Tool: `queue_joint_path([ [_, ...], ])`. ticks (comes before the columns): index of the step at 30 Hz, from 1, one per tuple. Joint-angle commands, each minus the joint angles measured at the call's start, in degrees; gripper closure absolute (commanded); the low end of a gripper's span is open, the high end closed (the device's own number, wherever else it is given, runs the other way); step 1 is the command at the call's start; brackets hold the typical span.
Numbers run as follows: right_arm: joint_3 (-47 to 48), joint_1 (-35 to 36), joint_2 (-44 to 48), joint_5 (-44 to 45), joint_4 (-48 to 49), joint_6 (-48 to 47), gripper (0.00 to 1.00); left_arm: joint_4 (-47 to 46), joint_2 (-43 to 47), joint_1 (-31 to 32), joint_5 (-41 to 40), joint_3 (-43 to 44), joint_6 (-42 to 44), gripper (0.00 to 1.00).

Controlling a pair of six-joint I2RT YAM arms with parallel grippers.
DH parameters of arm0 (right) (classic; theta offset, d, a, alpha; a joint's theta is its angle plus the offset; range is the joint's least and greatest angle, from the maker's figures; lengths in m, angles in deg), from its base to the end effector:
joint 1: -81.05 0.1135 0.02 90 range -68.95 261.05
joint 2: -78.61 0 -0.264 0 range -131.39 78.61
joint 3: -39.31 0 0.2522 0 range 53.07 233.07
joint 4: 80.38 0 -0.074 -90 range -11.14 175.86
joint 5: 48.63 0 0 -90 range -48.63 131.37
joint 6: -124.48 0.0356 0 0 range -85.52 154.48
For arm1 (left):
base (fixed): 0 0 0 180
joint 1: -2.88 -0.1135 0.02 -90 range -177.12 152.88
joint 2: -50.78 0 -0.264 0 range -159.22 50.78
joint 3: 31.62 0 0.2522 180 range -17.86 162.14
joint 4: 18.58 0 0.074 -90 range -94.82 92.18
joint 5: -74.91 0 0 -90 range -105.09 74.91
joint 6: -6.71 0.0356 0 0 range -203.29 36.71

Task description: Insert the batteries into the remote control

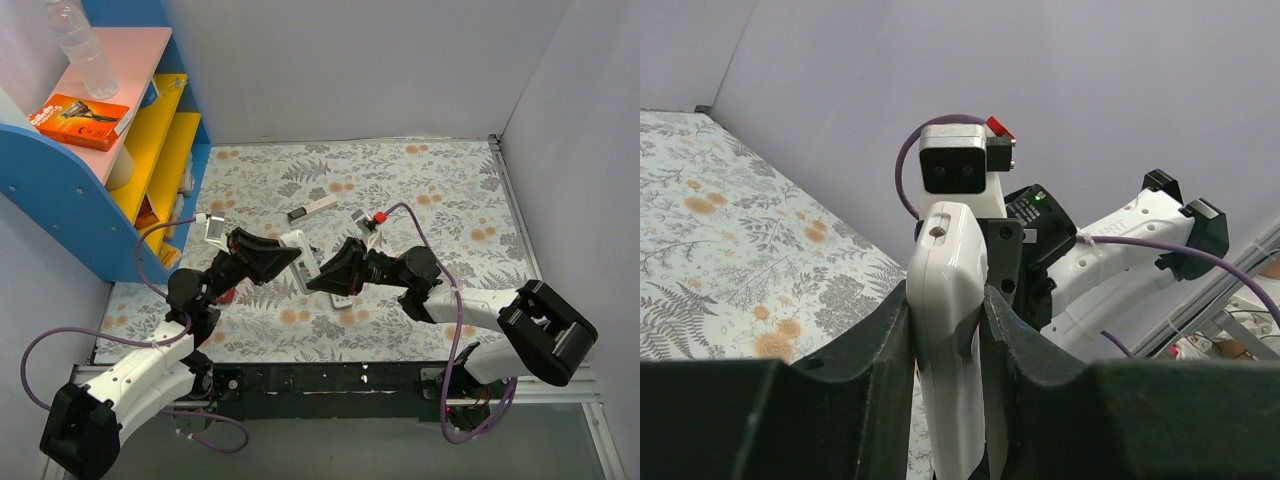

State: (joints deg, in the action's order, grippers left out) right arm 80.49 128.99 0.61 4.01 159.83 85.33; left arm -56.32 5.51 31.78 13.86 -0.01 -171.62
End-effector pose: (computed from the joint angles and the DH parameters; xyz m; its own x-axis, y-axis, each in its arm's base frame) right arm 0.1587 0.2082 0.2612 -0.5791 0.2783 -0.7663 -0.8144 -0.1535 0.5597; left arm 0.1451 -0.0998 0.2844 -0.7990 -0.5580 -0.2240 0.3806 -0.1810 -0.9068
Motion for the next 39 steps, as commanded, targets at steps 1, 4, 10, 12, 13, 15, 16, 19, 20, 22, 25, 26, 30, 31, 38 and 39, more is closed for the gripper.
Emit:
queue_joint_path([
  [1, 2.0, -0.3, -0.6, -0.8, -0.2, -1.8, 0.67, 3.3, 0.8, -0.5, -2.7, -0.1, 1.6, 1.0],
  [4, 3.4, -0.5, 1.5, 0.7, -9.0, -8.0, 0.38, 14.1, 2.5, -0.6, -10.5, 1.7, 1.8, 1.0],
  [10, 6.2, -0.5, 9.2, 12.0, -32.6, -26.5, 0.18, 35.7, 1.8, -0.9, -18.0, 7.6, 1.8, 1.0],
  [12, 6.2, -0.4, 10.8, 14.9, -36.2, -35.1, 0.16, 40.7, 1.3, -1.0, -19.6, 8.8, 1.8, 1.0],
  [13, 6.1, -0.5, 12.2, 17.2, -38.5, -37.6, 0.16, 42.3, 0.7, -1.1, -20.2, 9.2, 2.1, 1.0],
  [15, 6.2, -0.5, 13.4, 19.2, -40.9, -44.7, 0.16, 45.7, 0.0, -1.3, -20.4, 9.8, 2.5, 1.0],
  [16, 7.0, -0.5, 14.1, 20.4, -43.2, -46.8, 0.16, 46.3, -0.2, -1.7, -20.2, 9.8, 2.6, 1.0],
  [19, 7.8, -0.5, 14.0, 19.5, -45.0, -55.5, 0.17, 46.5, -1.4, -2.1, -18.4, 9.2, 2.2, 1.0],
  [20, 8.2, -0.5, 13.8, 18.6, -45.3, -57.3, 0.18, 46.1, -2.1, -2.1, -18.0, 9.2, 2.0, 1.0],
  [22, 8.3, -0.4, 12.7, 13.9, -45.1, -63.7, 0.16, 46.1, -3.1, -2.4, -16.7, 9.3, 2.0, 1.0],
  [25, 7.2, 0.1, 11.3, 10.0, -43.0, -70.8, 0.13, 45.5, -4.8, -2.6, -14.7, 9.4, 2.3, 1.0],
  [26, 6.8, 0.4, 10.9, 9.8, -42.2, -72.5, 0.13, 44.7, -5.2, -2.8, -14.0, 9.3, 2.2, 1.0],
  [30, 7.5, 1.8, 8.3, 10.1, -41.5, -77.0, 0.14, 43.1, -7.1, -2.9, -11.7, 9.2, 2.0, 1.0],
  [31, 7.6, 2.0, 8.0, 10.0, -41.5, -78.3, 0.14, 42.8, -7.7, -3.1, -11.3, 9.1, 1.9, 1.0],
  [38, 9.5, 3.4, 4.6, 9.2, -41.5, -81.8, 0.2, 41.1, -9.0, -3.4, -8.9, 9.5, 1.9, 1.0],
  [39, 9.6, 3.6, 4.1, 9.1, -41.5, -81.7, 0.21, 41.1, -9.0, -3.4, -8.6, 9.6, 1.7, 1.0],
])
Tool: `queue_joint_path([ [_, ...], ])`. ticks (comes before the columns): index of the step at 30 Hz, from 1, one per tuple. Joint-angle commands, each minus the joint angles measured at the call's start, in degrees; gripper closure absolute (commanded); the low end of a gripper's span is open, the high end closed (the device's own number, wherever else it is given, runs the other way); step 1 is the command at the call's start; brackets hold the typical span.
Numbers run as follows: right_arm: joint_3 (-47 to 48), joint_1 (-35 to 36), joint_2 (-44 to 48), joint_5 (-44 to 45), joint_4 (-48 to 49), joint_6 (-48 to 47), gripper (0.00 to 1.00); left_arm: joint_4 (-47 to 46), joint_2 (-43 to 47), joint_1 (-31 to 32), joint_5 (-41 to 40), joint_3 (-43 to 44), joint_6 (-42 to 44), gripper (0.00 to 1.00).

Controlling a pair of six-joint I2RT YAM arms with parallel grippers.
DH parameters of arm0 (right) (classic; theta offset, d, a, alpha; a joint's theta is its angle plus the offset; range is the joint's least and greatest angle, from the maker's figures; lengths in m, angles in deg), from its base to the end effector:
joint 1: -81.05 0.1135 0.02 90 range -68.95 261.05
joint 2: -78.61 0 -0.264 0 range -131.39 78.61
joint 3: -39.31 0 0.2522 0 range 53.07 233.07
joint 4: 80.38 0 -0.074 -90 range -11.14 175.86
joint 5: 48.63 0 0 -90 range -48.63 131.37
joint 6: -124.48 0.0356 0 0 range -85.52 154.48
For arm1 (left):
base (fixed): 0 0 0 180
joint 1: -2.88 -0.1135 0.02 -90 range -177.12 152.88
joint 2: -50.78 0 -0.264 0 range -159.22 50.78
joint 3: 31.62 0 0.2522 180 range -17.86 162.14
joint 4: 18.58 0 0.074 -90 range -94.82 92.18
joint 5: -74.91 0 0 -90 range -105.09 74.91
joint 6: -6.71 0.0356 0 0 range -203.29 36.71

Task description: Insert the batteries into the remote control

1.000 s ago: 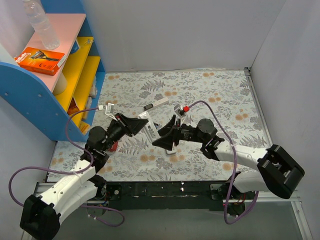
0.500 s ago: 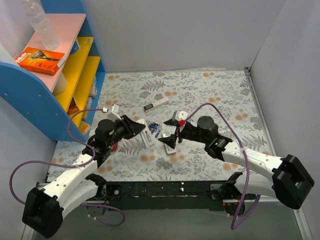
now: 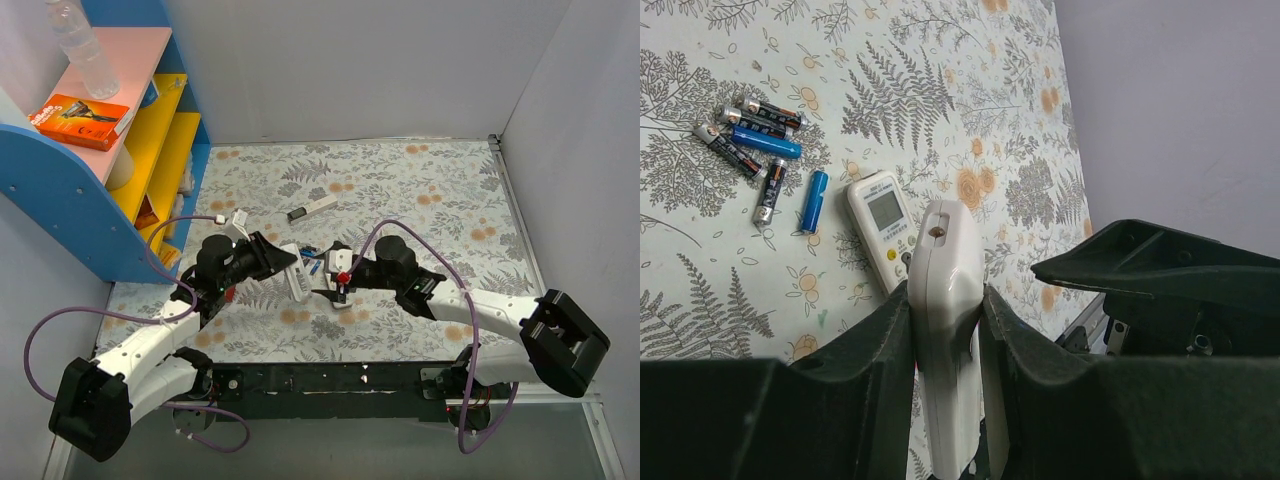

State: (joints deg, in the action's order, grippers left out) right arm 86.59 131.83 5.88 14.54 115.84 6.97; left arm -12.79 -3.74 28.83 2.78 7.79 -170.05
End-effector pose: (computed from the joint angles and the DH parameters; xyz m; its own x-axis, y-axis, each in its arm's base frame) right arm 0.1606 0.2222 0.2403 0.3595 -0.2114 -0.9089 -0.9098 0.1369 -0.3917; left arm 0.1850 -0.1022 0.2243 -0.6913 -0.7204 0.0565 -0.2822 0.1971 -0.9389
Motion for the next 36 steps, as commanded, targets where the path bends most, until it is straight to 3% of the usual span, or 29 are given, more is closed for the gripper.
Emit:
queue_joint_path([
  [1, 3.9, 1.0, -1.5, -1.6, 2.5, -3.6, 0.23, -2.6, 0.1, -0.6, 2.8, 1.8, -0.2, 1.0],
  [23, 5.3, 3.2, -2.7, -1.9, -1.9, -6.1, 0.28, -2.9, -0.6, -0.7, 4.3, 2.2, -1.7, 1.0],
  [36, 5.9, 5.1, -5.5, 3.9, -3.7, -9.1, 0.28, -3.7, -1.9, -0.7, 6.9, 2.7, -3.1, 1.0],
])
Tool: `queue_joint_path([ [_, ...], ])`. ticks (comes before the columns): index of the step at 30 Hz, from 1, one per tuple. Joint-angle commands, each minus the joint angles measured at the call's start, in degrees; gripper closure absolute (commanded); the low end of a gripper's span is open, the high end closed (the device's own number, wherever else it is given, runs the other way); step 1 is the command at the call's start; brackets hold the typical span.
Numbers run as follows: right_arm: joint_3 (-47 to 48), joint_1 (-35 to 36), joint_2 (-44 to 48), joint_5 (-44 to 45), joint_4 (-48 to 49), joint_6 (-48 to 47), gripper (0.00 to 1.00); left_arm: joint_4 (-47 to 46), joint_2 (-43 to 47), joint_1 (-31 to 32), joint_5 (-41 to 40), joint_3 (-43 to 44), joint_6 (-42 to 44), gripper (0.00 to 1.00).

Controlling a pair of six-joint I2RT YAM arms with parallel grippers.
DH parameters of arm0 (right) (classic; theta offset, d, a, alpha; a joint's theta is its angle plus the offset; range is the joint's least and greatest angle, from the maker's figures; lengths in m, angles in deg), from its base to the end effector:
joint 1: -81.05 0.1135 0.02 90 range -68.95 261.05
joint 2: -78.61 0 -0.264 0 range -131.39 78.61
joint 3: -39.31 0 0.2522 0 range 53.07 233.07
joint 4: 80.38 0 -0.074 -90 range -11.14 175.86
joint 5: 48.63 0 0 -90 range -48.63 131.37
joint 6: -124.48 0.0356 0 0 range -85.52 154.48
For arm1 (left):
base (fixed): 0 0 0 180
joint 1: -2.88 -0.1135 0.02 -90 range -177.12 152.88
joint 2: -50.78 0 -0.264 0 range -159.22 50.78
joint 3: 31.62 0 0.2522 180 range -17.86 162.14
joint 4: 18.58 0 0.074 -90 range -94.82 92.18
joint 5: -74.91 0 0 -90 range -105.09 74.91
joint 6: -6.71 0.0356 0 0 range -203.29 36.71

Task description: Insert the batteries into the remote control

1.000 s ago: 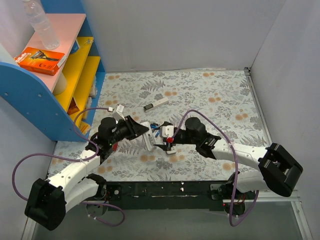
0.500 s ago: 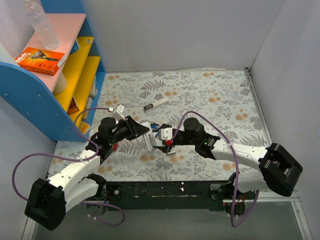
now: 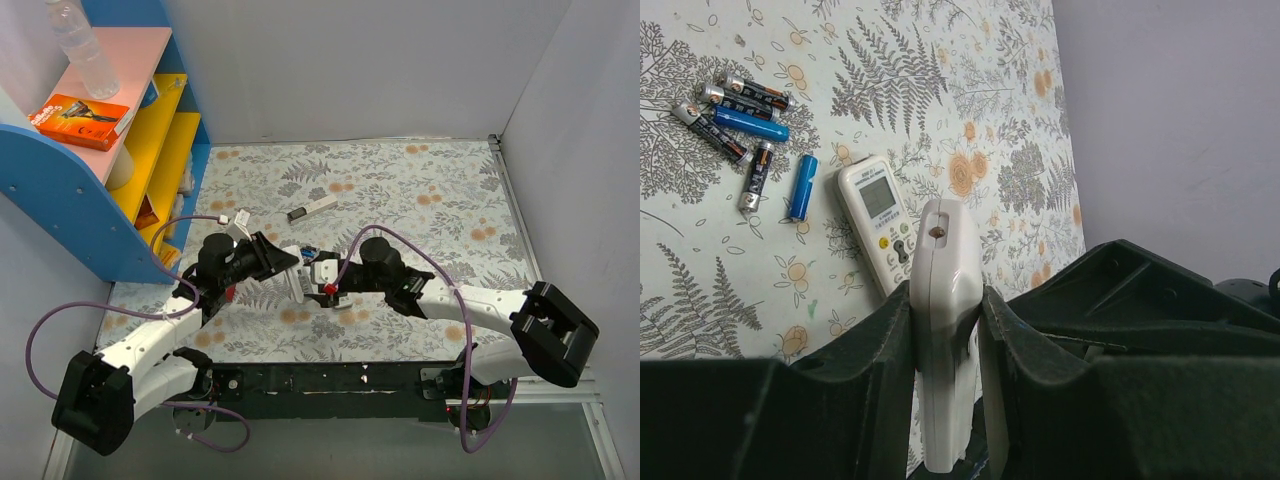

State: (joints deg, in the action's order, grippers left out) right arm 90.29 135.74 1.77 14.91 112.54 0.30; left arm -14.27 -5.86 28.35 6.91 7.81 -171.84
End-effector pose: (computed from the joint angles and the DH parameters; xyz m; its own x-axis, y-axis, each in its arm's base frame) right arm 0.1547 0.2458 0.2369 0.4444 -0.2428 -0.8623 -0.8847 0.0323 -0.4650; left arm 0.1886 -0.1046 0.2201 -0.7215 -0.6830 0.1138 -0.3130 0.1751 -0.9335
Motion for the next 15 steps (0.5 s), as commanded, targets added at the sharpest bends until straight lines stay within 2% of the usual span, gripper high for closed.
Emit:
queue_joint_path([
  [1, 2.3, 1.3, -1.6, 4.2, -0.6, -3.0, 0.28, -2.1, 0.1, -0.4, 3.4, 2.7, -1.4, 1.0],
  [6, 1.6, 2.7, -2.2, 8.3, -1.0, -4.5, 0.3, -2.1, -0.8, -1.7, 5.8, 3.0, -2.1, 1.0],
  [15, -1.5, 4.0, -2.5, 13.4, 6.6, -4.8, 0.43, -3.6, -4.4, -2.4, 11.7, 2.3, -3.0, 1.0],
])
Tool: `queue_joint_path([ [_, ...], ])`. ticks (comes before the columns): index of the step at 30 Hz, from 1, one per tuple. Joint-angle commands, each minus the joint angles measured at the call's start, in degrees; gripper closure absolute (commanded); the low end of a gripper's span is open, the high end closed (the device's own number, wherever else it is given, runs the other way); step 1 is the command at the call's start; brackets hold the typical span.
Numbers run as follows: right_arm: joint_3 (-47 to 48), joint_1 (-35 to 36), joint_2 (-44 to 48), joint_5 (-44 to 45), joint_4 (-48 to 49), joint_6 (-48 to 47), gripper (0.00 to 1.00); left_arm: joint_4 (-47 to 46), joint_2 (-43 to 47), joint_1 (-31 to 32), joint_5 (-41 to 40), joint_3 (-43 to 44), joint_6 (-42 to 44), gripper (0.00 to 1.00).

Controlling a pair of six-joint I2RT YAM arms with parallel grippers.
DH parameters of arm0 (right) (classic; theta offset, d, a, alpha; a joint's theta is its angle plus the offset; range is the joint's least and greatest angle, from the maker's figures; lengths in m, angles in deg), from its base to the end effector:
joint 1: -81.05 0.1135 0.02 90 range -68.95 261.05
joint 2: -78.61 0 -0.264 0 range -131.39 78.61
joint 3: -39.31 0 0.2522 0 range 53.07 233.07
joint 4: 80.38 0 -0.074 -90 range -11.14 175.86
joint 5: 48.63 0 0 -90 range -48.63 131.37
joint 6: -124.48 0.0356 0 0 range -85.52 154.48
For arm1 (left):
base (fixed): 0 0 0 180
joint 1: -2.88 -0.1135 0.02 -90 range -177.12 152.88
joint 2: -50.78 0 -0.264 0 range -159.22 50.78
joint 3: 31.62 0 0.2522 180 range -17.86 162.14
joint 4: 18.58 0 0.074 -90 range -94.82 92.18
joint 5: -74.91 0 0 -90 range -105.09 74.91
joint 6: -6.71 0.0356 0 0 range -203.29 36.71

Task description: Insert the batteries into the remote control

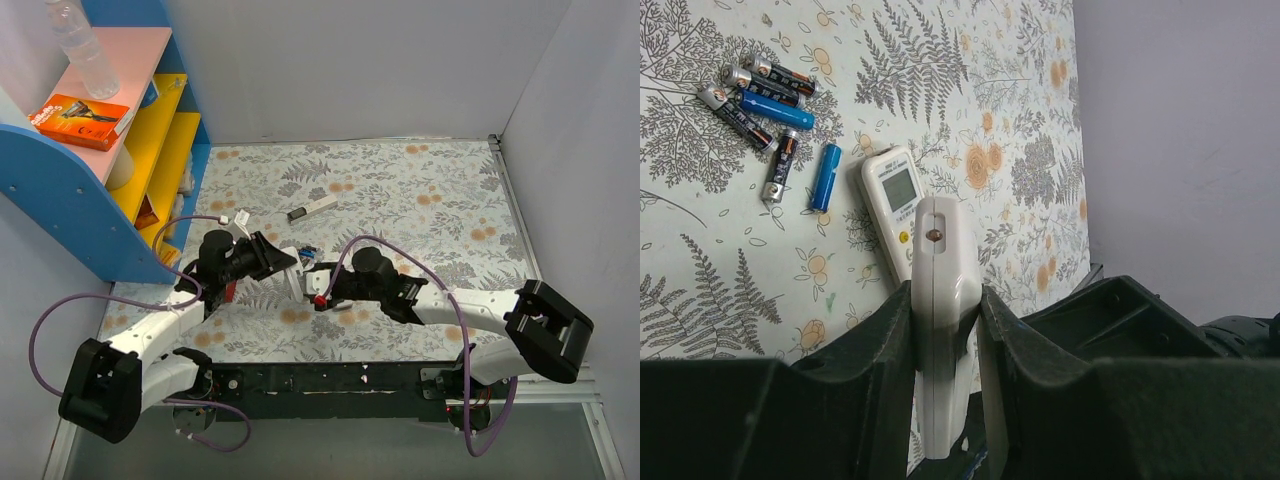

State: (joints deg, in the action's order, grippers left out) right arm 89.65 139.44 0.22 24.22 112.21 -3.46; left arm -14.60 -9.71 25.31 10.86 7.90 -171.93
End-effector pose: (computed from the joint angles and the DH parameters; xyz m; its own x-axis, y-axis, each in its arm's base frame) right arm 0.1449 0.2555 0.2247 0.4817 -0.3382 -0.8084 -0.8452 0.0645 -0.5306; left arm 0.1989 -0.0989 0.2083 -0.7189 -0.6758 0.1630 -0.3730 0.1770 -0.9108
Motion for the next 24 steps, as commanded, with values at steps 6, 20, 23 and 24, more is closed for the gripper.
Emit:
queue_joint_path([
  [6, -2.6, 0.7, -1.6, 5.9, 12.4, -0.3, 0.53, -2.9, -2.8, 0.7, 10.1, 1.9, -2.1, 1.0],
  [20, -5.6, 1.3, -5.4, 10.6, 23.6, 1.3, 0.74, 4.9, -5.2, 0.7, 8.5, 4.2, 3.5, 1.0],
  [23, -5.6, 1.4, -5.7, 11.0, 23.7, 1.5, 0.76, 7.7, -4.9, 0.7, 5.6, 4.7, 5.4, 1.0],
  [24, -5.5, 1.5, -5.9, 11.0, 23.6, 1.5, 0.77, 8.1, -4.8, 0.7, 3.5, 4.7, 5.8, 1.0],
])
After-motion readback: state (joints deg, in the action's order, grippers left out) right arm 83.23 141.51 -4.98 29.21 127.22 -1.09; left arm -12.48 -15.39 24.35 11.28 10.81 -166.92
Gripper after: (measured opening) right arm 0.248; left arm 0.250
